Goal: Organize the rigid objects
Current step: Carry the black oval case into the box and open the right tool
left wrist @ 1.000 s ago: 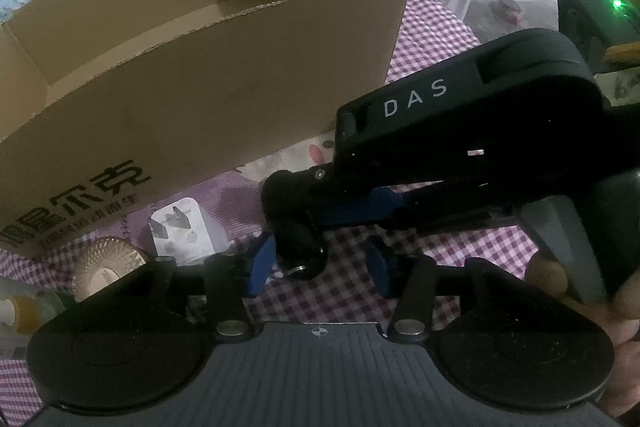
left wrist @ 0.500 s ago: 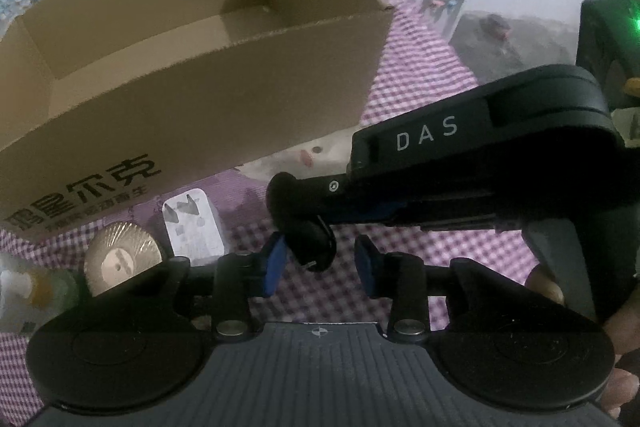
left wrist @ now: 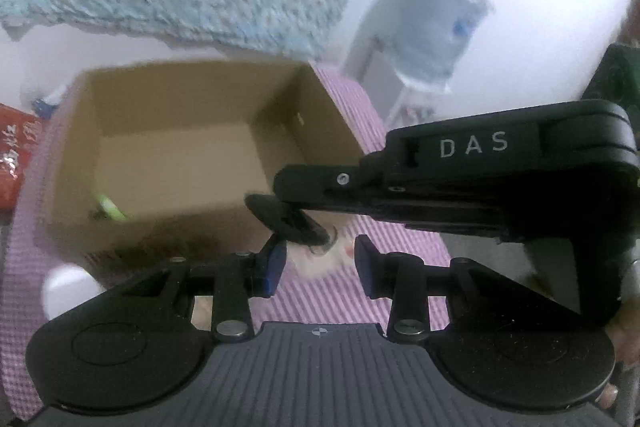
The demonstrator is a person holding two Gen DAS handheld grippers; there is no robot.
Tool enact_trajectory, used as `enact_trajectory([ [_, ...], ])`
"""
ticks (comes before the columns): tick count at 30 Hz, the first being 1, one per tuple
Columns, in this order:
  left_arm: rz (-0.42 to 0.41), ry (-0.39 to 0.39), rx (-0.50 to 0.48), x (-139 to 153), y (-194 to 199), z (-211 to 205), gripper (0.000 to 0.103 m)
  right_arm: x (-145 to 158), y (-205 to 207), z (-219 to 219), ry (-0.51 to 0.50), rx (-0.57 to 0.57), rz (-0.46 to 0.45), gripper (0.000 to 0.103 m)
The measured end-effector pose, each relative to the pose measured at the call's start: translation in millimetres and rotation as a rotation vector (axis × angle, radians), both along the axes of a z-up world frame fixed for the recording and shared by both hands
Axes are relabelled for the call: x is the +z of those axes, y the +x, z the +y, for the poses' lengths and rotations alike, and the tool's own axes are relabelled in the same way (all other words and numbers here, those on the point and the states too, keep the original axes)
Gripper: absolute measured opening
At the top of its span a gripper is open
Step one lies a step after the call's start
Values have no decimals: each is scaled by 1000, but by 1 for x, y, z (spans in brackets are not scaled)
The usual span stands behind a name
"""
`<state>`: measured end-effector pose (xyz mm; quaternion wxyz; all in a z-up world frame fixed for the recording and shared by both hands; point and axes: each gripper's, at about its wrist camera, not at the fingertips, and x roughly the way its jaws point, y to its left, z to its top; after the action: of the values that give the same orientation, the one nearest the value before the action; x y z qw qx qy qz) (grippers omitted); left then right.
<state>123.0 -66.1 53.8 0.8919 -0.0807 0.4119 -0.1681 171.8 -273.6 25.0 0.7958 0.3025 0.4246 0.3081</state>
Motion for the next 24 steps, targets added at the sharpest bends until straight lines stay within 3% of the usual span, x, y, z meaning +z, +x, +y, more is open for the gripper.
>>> enact_trajectory([
  [5, 17, -63, 108, 5, 44, 43, 37, 16, 58, 58, 6, 72, -8, 5],
  [11, 40, 6, 268, -11, 94, 84, 39, -10, 139, 114, 25, 113, 117, 7],
  [18, 43, -18, 304, -8, 88, 101, 42, -27, 136, 110, 16, 121, 125, 7],
  [24, 33, -67, 270, 3, 64, 97, 44, -20, 100, 61, 49, 93, 106, 7],
])
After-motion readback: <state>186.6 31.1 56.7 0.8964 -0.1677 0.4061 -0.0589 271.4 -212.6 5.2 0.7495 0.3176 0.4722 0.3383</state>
